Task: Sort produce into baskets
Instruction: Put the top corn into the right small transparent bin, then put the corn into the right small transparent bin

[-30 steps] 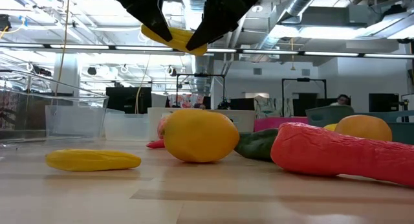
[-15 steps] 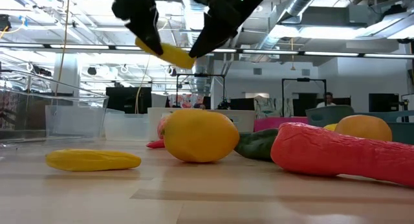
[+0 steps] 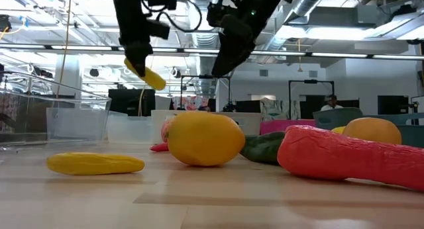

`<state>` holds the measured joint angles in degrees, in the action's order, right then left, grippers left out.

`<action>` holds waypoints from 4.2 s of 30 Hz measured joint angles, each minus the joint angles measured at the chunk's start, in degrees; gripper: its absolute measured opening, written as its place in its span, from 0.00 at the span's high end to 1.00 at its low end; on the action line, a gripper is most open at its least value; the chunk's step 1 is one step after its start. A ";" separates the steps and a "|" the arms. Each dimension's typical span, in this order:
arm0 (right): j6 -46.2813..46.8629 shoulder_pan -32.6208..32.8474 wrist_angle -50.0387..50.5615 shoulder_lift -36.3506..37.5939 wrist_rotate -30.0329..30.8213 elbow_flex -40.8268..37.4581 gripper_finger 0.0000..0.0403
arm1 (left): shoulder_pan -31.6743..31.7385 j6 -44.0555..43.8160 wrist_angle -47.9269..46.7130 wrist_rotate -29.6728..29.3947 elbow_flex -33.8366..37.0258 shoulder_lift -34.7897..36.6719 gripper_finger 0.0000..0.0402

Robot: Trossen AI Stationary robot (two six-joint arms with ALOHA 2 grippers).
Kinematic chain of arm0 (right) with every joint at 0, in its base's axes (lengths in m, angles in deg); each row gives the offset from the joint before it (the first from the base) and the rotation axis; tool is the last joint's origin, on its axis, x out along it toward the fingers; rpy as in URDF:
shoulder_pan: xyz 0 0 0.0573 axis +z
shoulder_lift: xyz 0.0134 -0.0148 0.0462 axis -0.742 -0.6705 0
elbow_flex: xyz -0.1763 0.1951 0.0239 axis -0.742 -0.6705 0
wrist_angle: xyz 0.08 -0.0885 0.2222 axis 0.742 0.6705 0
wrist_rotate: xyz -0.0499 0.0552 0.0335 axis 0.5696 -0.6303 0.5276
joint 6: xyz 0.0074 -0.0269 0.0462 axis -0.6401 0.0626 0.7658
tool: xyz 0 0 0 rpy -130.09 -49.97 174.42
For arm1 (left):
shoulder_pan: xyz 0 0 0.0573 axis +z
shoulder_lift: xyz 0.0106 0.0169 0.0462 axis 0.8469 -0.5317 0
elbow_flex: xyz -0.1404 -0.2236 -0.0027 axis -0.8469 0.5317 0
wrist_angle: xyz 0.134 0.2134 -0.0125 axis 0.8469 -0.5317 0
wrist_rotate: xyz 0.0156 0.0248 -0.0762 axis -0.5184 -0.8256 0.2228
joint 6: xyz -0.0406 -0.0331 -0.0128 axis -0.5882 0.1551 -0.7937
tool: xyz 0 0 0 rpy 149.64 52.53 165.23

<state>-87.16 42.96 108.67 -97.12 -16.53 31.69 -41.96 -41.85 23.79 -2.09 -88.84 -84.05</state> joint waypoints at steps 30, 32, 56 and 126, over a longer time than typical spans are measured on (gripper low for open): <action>-0.20 1.56 1.13 0.00 -0.22 0.00 0.31 | 17.18 1.30 7.26 15.93 -0.31 -0.01 0.42; -0.18 1.52 1.53 0.00 -0.20 0.00 0.31 | 16.96 1.53 7.54 19.69 -1.29 -0.02 0.42; 7.61 8.05 21.45 0.00 2.72 -0.93 0.31 | -22.43 -13.87 7.17 34.33 -0.89 0.00 0.42; 11.88 13.93 16.42 0.00 4.08 -2.69 0.31 | -48.91 -30.04 45.57 23.28 10.97 -25.11 0.75</action>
<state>-75.27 56.89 125.10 -97.12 -12.45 29.00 -90.87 -71.89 69.36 21.18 -77.87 -109.16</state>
